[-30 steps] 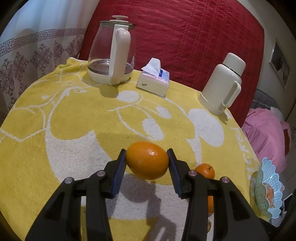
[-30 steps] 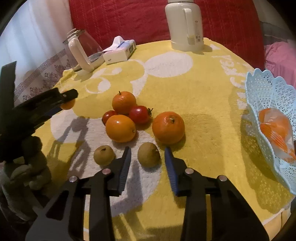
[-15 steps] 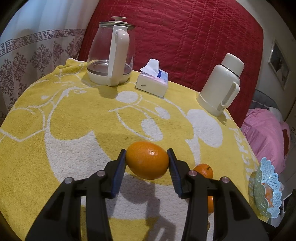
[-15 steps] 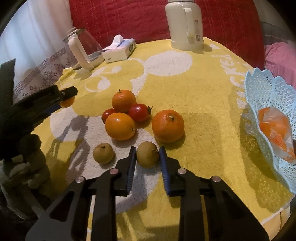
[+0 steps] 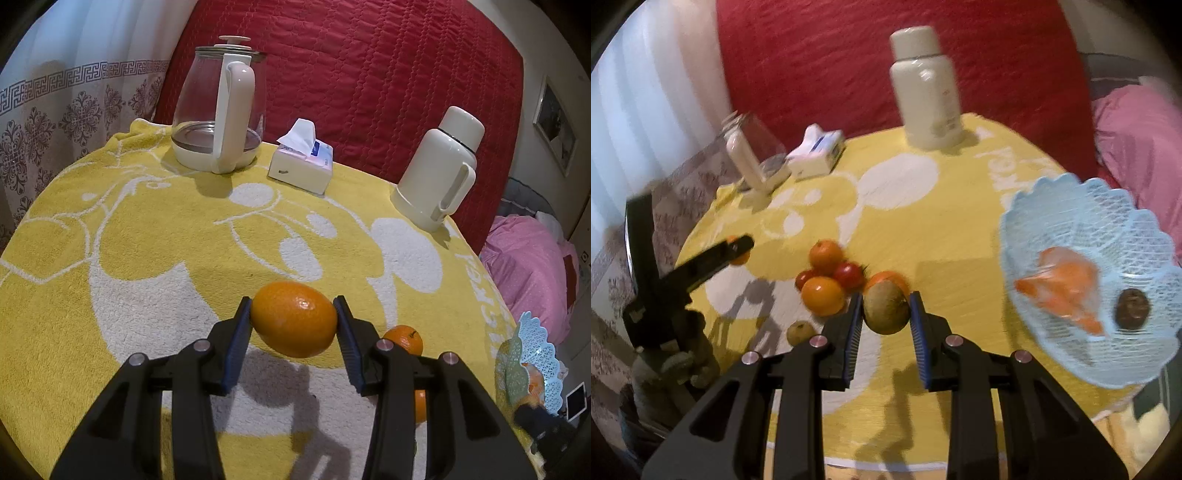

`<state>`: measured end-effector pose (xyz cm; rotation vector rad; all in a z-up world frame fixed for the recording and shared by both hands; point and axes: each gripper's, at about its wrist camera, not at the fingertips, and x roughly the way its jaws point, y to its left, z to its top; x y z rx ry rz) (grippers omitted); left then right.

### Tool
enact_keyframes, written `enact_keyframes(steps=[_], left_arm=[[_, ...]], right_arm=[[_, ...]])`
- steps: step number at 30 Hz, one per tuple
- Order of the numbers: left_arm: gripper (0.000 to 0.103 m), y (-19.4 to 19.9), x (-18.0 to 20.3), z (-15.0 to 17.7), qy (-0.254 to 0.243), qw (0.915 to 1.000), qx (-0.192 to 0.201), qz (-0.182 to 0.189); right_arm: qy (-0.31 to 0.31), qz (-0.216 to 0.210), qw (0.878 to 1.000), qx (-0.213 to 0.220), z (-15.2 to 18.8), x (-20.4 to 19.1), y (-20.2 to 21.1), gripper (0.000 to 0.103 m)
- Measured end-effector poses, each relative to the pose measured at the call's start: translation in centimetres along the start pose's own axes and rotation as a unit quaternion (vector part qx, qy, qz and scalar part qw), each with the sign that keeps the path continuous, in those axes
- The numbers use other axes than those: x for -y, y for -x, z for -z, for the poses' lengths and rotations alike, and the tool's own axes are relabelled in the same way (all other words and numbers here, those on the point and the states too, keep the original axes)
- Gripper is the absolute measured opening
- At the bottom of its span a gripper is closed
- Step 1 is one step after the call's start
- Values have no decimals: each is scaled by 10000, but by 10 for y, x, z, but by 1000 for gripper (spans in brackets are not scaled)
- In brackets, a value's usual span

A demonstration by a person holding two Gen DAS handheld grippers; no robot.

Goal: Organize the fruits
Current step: 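Grasp the brown kiwi with the right gripper, then carry the kiwi into the blue basket and open the right gripper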

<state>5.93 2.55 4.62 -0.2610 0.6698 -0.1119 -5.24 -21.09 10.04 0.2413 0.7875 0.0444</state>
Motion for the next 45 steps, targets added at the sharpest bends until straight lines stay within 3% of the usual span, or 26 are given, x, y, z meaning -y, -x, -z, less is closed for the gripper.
enact_keyframes(steps=[9, 22, 31, 34, 36, 45], left_arm=[[45, 1, 2, 0, -34, 10000, 17, 1], [45, 1, 6, 2, -117, 9999, 32, 5], [45, 1, 8, 4, -162, 9999, 55, -15], [45, 1, 8, 4, -167, 9998, 58, -16], [45, 1, 8, 4, -179, 9998, 64, -17], [45, 3, 13, 4, -278, 9995, 138, -6]], right_arm=[[-430, 475, 9971, 417, -5, 48, 43, 26], [-959, 1127, 9881, 415, 15, 106, 63, 26], [-1121, 1266, 9850, 345, 21, 121, 60, 27], [-1181, 1271, 9842, 346, 21, 123, 61, 33], [-1224, 1302, 9832, 375, 22, 125, 62, 37], [-1450, 1440, 9771, 601, 27, 137, 76, 37]])
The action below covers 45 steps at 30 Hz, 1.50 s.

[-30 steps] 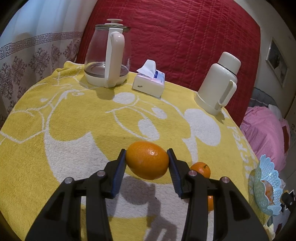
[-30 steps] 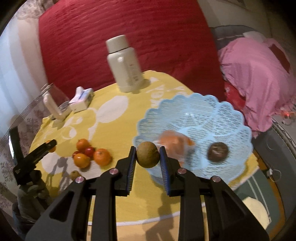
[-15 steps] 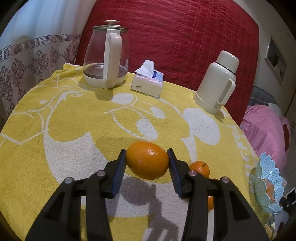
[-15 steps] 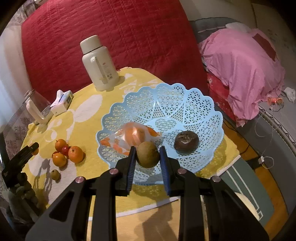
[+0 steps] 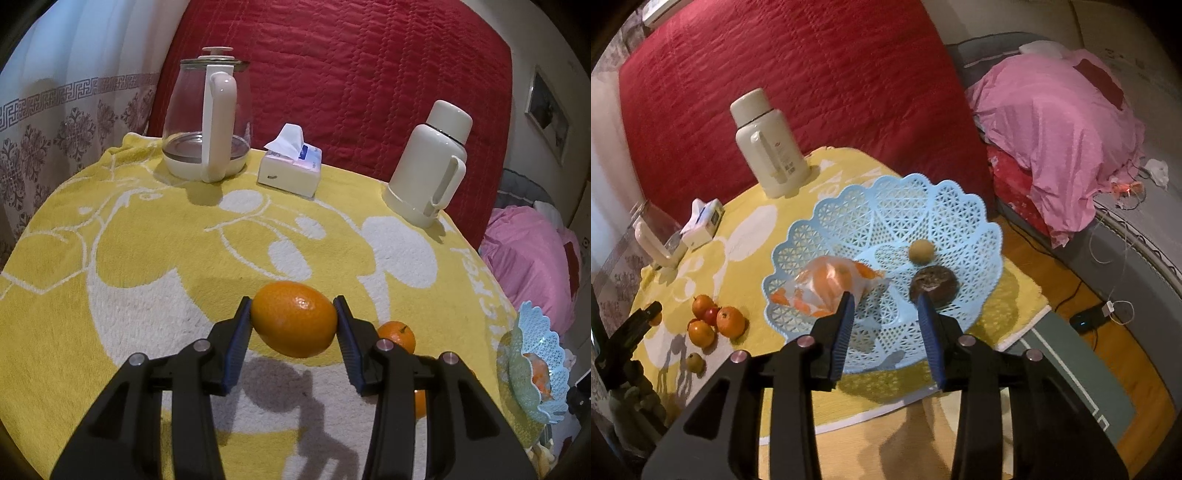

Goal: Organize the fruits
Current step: 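Carry the kiwi into the blue basket and open the right gripper, then carry the orange into the blue basket and open the left gripper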

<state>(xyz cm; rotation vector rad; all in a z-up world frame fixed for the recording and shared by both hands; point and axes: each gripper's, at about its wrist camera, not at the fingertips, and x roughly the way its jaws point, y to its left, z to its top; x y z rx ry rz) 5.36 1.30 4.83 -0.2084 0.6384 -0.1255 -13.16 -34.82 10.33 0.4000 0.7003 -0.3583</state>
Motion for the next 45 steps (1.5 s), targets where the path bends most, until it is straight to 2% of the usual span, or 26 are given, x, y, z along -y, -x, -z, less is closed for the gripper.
enact_keyframes(steps=[2, 6, 11, 18, 23, 31, 36, 42, 45], left_arm=[[45, 2, 3, -1, -42, 10000, 26, 23], [45, 10, 14, 0, -117, 9998, 39, 166], [45, 22, 38, 2, -338, 9984, 49, 455], [45, 35, 93, 8, -740, 9924, -3, 985], [45, 39, 141, 18, -1124, 9824, -179, 1479], [45, 44, 205, 40, -1780, 9640, -357, 1945], [45, 45, 235, 51, -2044, 9544, -380, 2141], [45, 32, 259, 63, -2096, 9444, -747, 2422], [45, 30, 268, 70, -2232, 9399, -774, 2466]], right_arm=[[-7, 13, 10000, 43, 0, 3, 3, 38], [-96, 43, 9998, 181, -1, 12, 9, 48], [-123, 62, 9996, 255, -3, 20, 11, 48], [-58, -17, 9994, 350, -10, 23, 11, 48], [-111, -126, 9988, 462, -15, 26, 13, 48], [-289, -256, 9976, 569, -17, 38, 14, 51], [-356, -275, 9971, 609, -21, 46, 18, 51], [-496, -238, 9958, 729, -28, 59, 24, 51], [-553, -223, 9954, 744, -29, 64, 25, 51]])
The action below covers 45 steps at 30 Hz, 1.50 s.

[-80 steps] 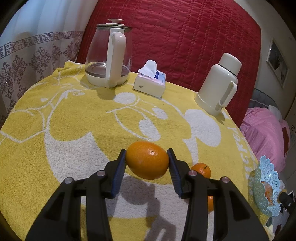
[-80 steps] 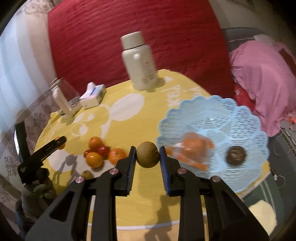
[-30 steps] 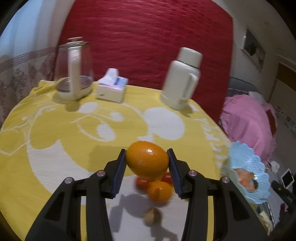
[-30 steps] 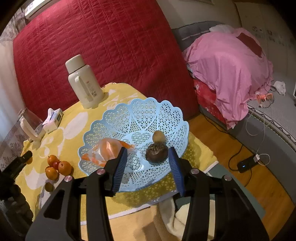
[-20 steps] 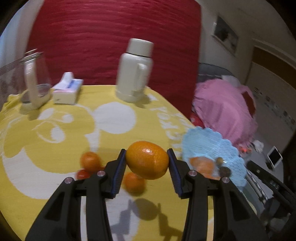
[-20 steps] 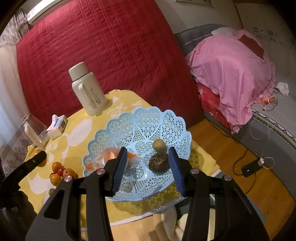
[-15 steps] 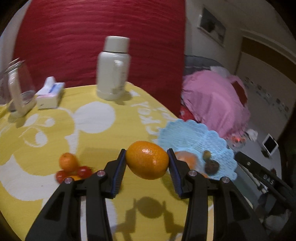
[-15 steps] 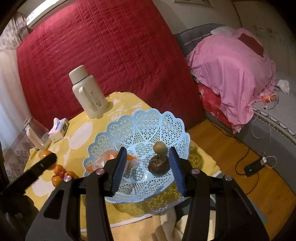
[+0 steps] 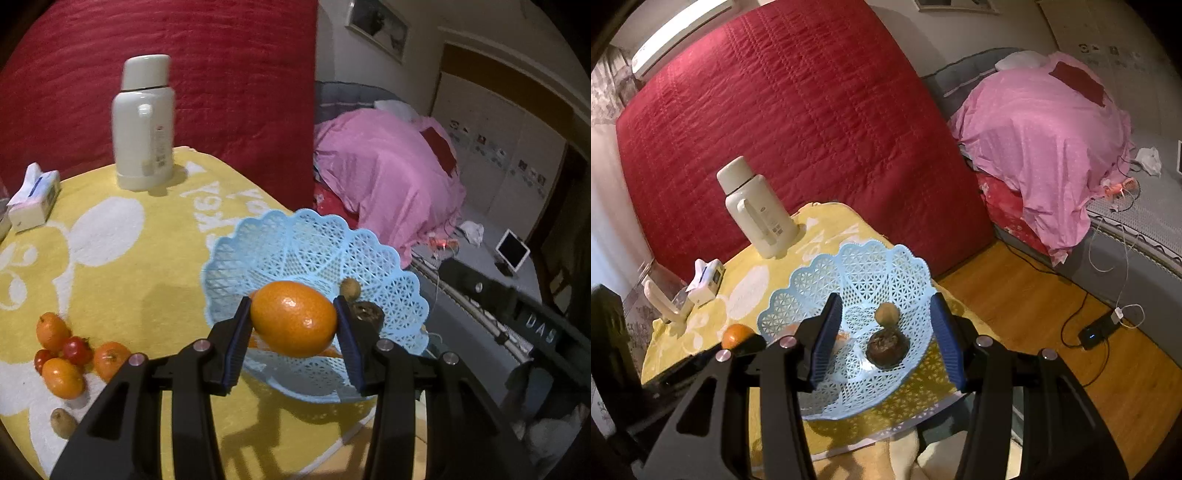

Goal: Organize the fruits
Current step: 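Carry the orange into the blue basket and open the left gripper, then move both grippers back toward the remaining fruits on the towel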

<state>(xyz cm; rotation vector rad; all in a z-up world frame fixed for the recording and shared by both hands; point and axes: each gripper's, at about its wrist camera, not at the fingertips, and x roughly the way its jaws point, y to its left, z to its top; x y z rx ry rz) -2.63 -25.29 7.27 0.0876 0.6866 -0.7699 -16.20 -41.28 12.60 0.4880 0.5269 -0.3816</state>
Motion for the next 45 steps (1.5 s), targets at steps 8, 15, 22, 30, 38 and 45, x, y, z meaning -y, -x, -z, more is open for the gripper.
enact_keyframes(steps=[8, 15, 22, 30, 38, 45], left_arm=[[50, -13, 12, 3, -142, 9997, -105, 166], [71, -4, 6, 3, -174, 9998, 114, 78], [71, -1, -10, 6, -73, 9998, 106, -124], [83, 11, -16, 5, -14, 9995, 209, -234], [90, 30, -30, 1, 118, 9981, 380, -476], [91, 58, -63, -4, 377, 9933, 674, -855]], right_arm=[[32, -8, 10000, -21, 1, -1, -1, 51], [-12, 3, 10000, -53, 2, 0, -4, 51], [33, -22, 10000, -85, 4, -3, -5, 51], [35, -61, 9999, -90, 5, -8, -3, 60], [95, -171, 9998, -33, 6, -17, 4, 61], [254, -328, 9991, -100, 13, -31, 5, 61]])
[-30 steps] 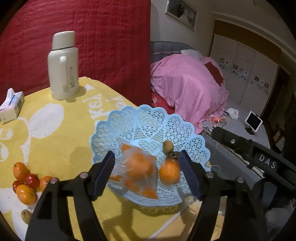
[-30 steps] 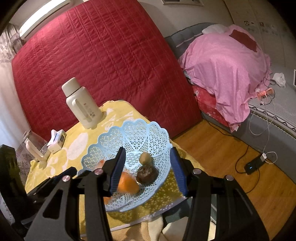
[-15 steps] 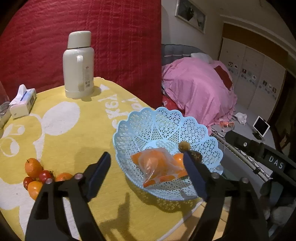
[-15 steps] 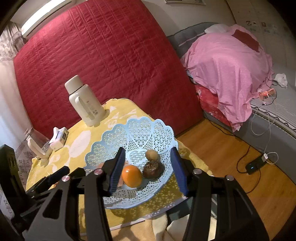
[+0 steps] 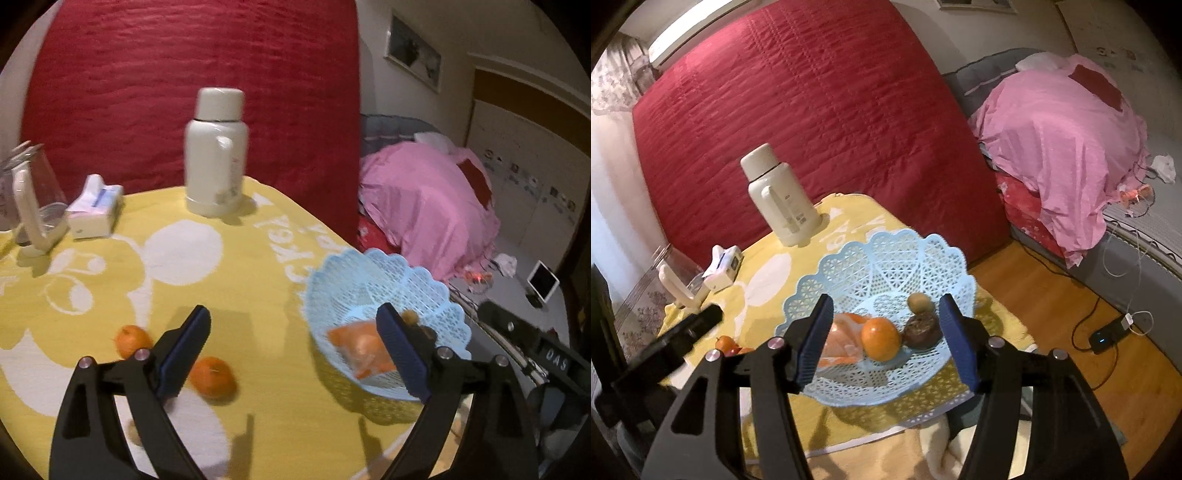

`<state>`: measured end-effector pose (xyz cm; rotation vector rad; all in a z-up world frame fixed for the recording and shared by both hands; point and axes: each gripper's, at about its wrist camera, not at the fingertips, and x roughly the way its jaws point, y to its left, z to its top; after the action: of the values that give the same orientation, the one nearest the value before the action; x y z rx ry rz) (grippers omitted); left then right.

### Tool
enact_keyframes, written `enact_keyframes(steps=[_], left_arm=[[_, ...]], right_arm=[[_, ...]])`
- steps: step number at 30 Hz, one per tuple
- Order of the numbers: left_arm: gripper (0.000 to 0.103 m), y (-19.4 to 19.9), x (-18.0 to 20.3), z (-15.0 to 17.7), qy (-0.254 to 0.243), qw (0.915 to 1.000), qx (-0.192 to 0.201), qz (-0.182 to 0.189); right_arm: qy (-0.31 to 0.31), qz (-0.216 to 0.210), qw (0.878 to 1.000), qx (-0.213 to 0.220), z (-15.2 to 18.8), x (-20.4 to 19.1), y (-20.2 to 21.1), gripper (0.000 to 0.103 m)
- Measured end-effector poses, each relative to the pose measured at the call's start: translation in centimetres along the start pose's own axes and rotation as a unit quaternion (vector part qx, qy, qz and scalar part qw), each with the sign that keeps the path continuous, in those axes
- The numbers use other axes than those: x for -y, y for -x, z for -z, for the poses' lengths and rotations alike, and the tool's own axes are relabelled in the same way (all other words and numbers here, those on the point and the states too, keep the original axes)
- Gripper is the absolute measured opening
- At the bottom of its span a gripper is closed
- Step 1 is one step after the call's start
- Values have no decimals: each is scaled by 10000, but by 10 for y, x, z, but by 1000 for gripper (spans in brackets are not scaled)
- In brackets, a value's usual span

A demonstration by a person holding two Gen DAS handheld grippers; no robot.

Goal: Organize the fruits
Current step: 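Move both grippers back toward the remaining fruits on the towel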

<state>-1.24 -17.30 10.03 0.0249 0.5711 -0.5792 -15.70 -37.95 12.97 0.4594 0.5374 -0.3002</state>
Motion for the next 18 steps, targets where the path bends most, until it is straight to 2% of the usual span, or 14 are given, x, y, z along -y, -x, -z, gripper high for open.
enact_keyframes(steps=[8, 18], left_arm=[[91, 28, -50, -3, 338, 9981, 294, -422], [91, 35, -123, -3, 1035, 9886, 310, -1052]], right_arm=[[181, -173, 9996, -119, 8, -18, -3, 62], [413, -410, 9977, -340, 22, -42, -9, 62]])
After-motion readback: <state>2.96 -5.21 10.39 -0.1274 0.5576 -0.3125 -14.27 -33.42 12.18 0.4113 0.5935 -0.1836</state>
